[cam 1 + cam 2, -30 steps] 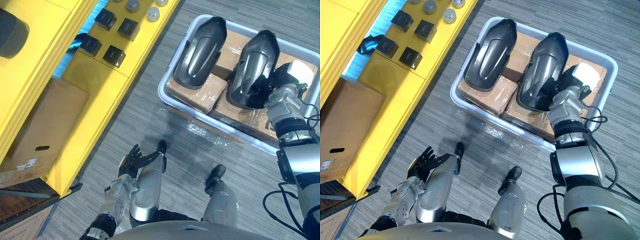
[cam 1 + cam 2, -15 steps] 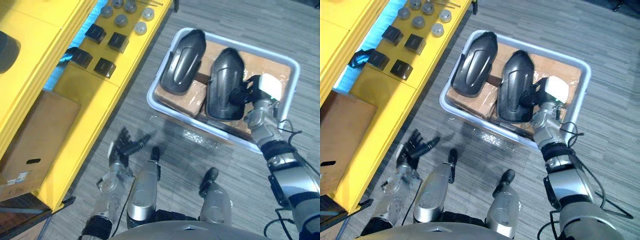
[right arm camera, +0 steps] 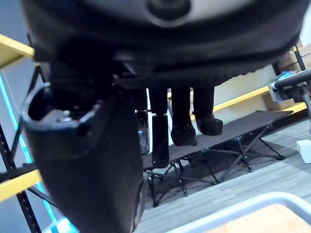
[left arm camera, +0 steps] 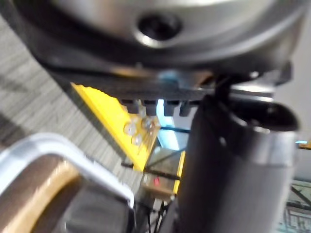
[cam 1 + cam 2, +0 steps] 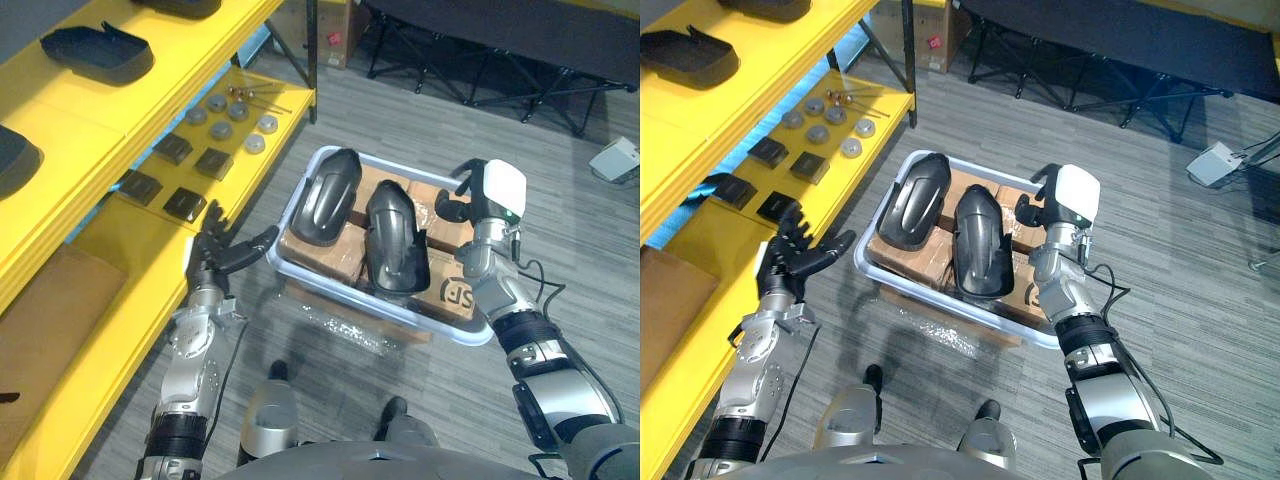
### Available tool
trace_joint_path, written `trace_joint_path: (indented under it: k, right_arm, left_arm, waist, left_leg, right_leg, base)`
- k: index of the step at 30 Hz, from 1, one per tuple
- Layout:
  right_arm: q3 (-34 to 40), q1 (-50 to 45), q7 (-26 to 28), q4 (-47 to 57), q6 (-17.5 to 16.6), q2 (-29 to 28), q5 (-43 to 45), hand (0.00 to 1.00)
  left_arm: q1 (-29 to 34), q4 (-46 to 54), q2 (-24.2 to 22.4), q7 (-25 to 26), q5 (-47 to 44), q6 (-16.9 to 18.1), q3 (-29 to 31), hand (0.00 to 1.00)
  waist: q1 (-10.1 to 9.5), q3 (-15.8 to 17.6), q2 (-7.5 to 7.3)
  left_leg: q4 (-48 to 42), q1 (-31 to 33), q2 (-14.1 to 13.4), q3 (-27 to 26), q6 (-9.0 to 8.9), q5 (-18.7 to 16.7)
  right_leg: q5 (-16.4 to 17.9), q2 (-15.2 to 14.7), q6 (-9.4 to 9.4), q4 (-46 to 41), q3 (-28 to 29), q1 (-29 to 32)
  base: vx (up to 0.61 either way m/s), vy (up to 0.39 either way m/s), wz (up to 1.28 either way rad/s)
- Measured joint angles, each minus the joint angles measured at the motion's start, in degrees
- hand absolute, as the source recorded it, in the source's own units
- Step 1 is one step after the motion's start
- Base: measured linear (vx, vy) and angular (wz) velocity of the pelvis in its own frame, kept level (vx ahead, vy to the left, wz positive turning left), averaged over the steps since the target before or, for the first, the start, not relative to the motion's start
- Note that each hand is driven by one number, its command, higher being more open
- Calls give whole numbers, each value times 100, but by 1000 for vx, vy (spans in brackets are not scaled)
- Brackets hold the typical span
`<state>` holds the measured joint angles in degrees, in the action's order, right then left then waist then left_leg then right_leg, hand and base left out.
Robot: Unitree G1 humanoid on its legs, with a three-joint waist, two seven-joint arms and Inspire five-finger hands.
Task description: Walk over and take three plastic housings, then place them on the shelf
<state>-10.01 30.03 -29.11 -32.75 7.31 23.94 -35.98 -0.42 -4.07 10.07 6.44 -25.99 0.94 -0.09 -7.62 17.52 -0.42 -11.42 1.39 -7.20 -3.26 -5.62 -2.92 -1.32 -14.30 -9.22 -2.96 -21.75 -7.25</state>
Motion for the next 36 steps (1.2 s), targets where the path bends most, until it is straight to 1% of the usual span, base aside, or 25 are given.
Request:
trace_joint_path:
  k: [2, 4, 5, 6, 7, 8, 10, 11, 13, 14, 15, 17, 18, 20, 23, 25, 27, 28, 30, 31, 32, 36]
  right_arm:
    - [-2, 1, -25, 40, -54, -55, -197, 0]
    - [-26, 11, -22, 182, -92, -111, -200, 0]
    - [-54, 14, 11, 198, -125, -185, -191, 100]
    - [-81, 13, 54, 200, -131, -200, -187, 100]
    - [-129, 13, 243, 200, -121, -205, -139, 100]
    - [-149, 13, 459, 200, -52, -206, 168, 100]
    - [-147, 8, 637, 150, 73, -241, 894, 100]
    - [-101, -1, 691, 49, 122, -308, 1658, 100]
    - [79, -112, 693, -218, 127, -617, 2431, 100]
    - [98, -186, 657, -272, 124, -715, 2559, 100]
    - [107, -426, 528, -353, 116, -1009, 2835, 100]
    - [108, -567, 453, -361, 114, -1176, 3028, 100]
    - [113, -643, 384, -391, 113, -1291, 3211, 100]
    - [175, -646, 316, -476, 64, -1364, 3412, 100]
    - [418, -618, 202, -524, -64, -1366, 3528, 100]
    - [513, -508, 138, -602, -76, -1369, 3665, 100]
    - [629, -177, -29, -755, -94, -1364, 3678, 100]
    - [661, -100, -78, -759, -94, -1361, 3679, 100]
    - [735, 186, -277, -826, -95, -1335, 3683, 100]
    - [736, 340, -376, -875, -99, -1333, 3680, 100]
    - [738, 586, -570, -908, -152, -1328, 3661, 100]
    - [837, 900, -894, -899, -269, -1244, 3620, 100]
  left_arm:
    - [-161, -117, 2, -157, -286, -207, -232, 100]
    - [-406, -407, -1, -188, -325, -383, -480, 100]
    - [-459, -573, -4, -183, -304, -463, -540, 100]
    - [-479, -645, -2, -174, -299, -492, -564, 100]
    - [-487, -763, -2, -167, -300, -505, -587, 100]
    - [-500, -841, -2, -160, -304, -514, -589, 100]
    - [-553, -921, -2, -136, -303, -514, -593, 100]
    - [-634, -934, -6, -72, -300, -499, -609, 100]
    - [-753, -933, -8, -38, -272, -391, -664, 100]
    - [-787, -933, -9, -31, -263, -336, -695, 100]
    - [-860, -929, -31, -32, -264, -135, -746, 100]
    - [-867, -905, -52, -32, -264, -2, -769, 100]
    - [-867, -883, -70, -31, -264, 130, -801, 100]
    - [-877, -858, -127, -31, -267, 318, -815, 100]
    - [-868, -580, -140, -17, -280, 439, -855, 100]
    - [-869, -397, -139, -5, -293, 507, -858, 100]
    - [-904, -40, -131, 4, -315, 630, -909, 100]
    - [-924, 37, -130, 0, -316, 658, -940, 100]
    - [-1047, 152, -128, -10, -318, 679, -1075, 100]
    - [-1086, 189, -126, -13, -318, 679, -1107, 100]
    - [-1118, 236, -126, -17, -321, 679, -1146, 100]
    - [-1114, 247, -110, -35, -330, 678, -1248, 100]
  waist:
    - [9, -128, -9]
    - [16, -140, -18]
    - [44, -216, -34]
    - [82, -241, -48]
    - [146, -302, -75]
    - [162, -316, -86]
    - [166, -328, -89]
    - [171, -329, -89]
    - [178, -334, -81]
    - [174, -335, -80]
    - [169, -336, -77]
    - [170, -337, -74]
    - [171, -339, -71]
    - [164, -344, -58]
    - [135, -326, -10]
    - [132, -303, 31]
    - [138, -200, 135]
    - [133, -170, 164]
    - [111, -38, 268]
    - [108, 29, 292]
    - [111, 213, 319]
    - [119, 352, 330]
  left_leg:
    - [71, -16, -27, -62, -1, 0]
    - [96, -86, -60, -156, -6, 1]
    - [115, -93, -82, -206, -14, 3]
    - [118, -100, -87, -217, -20, 5]
    - [135, -103, -98, -244, -36, 15]
    - [167, -162, -114, -283, -54, 27]
    - [168, -196, -136, -312, -65, 33]
    - [170, -195, -143, -310, -72, 45]
    - [171, -194, -145, -306, -76, 60]
    - [169, -193, -144, -305, -76, 61]
    - [165, -183, -143, -301, -76, 61]
    - [163, -177, -140, -300, -76, 61]
    - [158, -162, -137, -299, -76, 61]
    - [116, -52, -132, -286, -75, 60]
    - [7, 141, -122, -265, -70, 61]
    - [-72, 227, -114, -250, -52, 49]
    - [-170, 391, -110, -237, -39, 40]
    - [-193, 446, -110, -227, -39, 41]
    - [-256, 585, -114, -203, -36, 42]
    - [-256, 631, -114, -199, -35, 48]
    - [-255, 634, -115, -199, -27, 63]
    - [-297, 748, -113, -214, -12, 76]
  right_leg:
    - [-89, 56, 33, 98, 46, 22]
    - [-175, 111, 73, 187, 141, 8]
    - [-229, 136, 81, 249, 190, 21]
    - [-250, 146, 84, 275, 202, 15]
    - [-289, 160, 101, 319, 228, 23]
    - [-307, 176, 113, 327, 277, 17]
    - [-314, 193, 122, 326, 319, 16]
    - [-320, 201, 129, 324, 320, 21]
    - [-328, 204, 133, 314, 324, 20]
    - [-328, 203, 132, 312, 324, 20]
    - [-329, 202, 132, 309, 324, 24]
    - [-329, 199, 132, 308, 324, 27]
    - [-328, 195, 132, 304, 324, 40]
    - [-329, 188, 132, 272, 326, 135]
    - [-329, 162, 132, 172, 337, 325]
    - [-328, 143, 132, 110, 341, 395]
    - [-328, 121, 133, -1, 364, 572]
    - [-328, 119, 133, -19, 364, 624]
    - [-345, 117, 150, -66, 369, 749]
    - [-345, 110, 152, -117, 381, 827]
    - [-350, 108, 161, -148, 396, 852]
    - [-346, 91, 168, -229, 438, 1009]
  base:
    - [-49, 7, -20]
    - [-87, 8, -29]
    - [-107, 1, -26]
    - [-90, -1, -19]
    - [-63, 0, -16]
    - [-51, 1, -19]
    - [-48, -4, -11]
    - [-52, -8, -2]
    - [-25, -4, 0]
    - [0, 0, 0]
    - [0, 0, 0]
    - [0, 0, 0]
    - [0, 0, 0]
    - [0, 0, 0]
    - [0, 0, 0]
    - [-45, 17, 1]
    - [-95, 21, -1]
    - [-106, 11, 2]
    - [-105, 4, 1]
    - [-108, -3, -3]
    - [-86, -8, -3]
    - [-14, -4, -3]
